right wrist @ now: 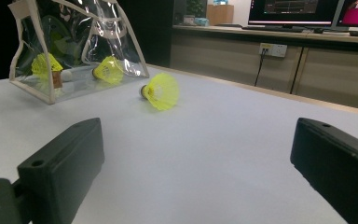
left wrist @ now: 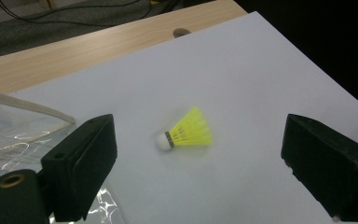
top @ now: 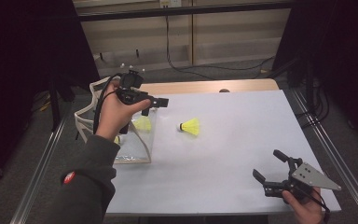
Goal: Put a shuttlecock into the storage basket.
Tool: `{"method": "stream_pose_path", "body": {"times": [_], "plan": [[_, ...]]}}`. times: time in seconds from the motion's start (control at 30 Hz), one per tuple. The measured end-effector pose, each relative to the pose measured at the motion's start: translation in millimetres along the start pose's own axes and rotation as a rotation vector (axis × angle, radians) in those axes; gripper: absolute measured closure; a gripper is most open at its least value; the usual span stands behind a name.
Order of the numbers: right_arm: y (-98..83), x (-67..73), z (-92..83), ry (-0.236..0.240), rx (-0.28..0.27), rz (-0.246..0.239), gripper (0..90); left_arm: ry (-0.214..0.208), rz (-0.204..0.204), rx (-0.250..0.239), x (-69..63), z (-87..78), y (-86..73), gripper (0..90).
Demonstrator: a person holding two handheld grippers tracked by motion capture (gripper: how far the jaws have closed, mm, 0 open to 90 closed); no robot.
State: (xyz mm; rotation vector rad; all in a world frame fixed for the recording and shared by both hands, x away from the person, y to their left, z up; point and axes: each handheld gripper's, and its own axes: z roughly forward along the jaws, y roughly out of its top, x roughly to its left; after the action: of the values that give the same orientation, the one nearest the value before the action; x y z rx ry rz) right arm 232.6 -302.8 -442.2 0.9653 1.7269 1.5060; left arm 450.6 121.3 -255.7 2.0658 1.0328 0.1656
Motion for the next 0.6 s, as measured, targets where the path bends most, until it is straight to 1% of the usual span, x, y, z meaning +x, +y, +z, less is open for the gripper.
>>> {"method": "stream_pose_path", "body": {"times": [0.07, 0.17, 0.33, 0.43, 0.47, 0.5, 0.6], "plan": [[0.0, 0.0, 0.1, 0.001, 0.0, 0.0, 2.5, -0.005, -0.008, -0.004, -1.2, 2.2, -1.1, 9.7], [0.0, 0.0, 0.1, 0.0, 0.0, -0.001, 2.5, -0.006, -0.001, 0.001, -2.1, 5.1, -2.4, 9.0], [0.2, 0.0, -0.1, -0.002, 0.001, -0.002, 2.5, -0.006, -0.007, -0.005, -4.8, 9.7, -5.3, 7.8], [0.3, 0.1, -0.2, -0.001, -0.001, -0.003, 2.5, -0.012, -0.01, -0.007, -4.1, 13.3, -7.5, 7.5], [0.3, 0.1, -0.2, -0.001, -0.001, -0.003, 2.5, -0.013, -0.017, -0.011, -4.4, 14.3, -8.3, 7.3], [0.3, 0.1, -0.1, -0.001, -0.001, -0.004, 2.5, -0.016, -0.013, -0.01, -3.9, 15.0, -8.9, 7.2], [0.2, 0.1, -0.1, -0.001, 0.0, -0.004, 2.5, -0.015, -0.019, -0.006, -4.0, 18.4, -11.5, 7.0]]}}
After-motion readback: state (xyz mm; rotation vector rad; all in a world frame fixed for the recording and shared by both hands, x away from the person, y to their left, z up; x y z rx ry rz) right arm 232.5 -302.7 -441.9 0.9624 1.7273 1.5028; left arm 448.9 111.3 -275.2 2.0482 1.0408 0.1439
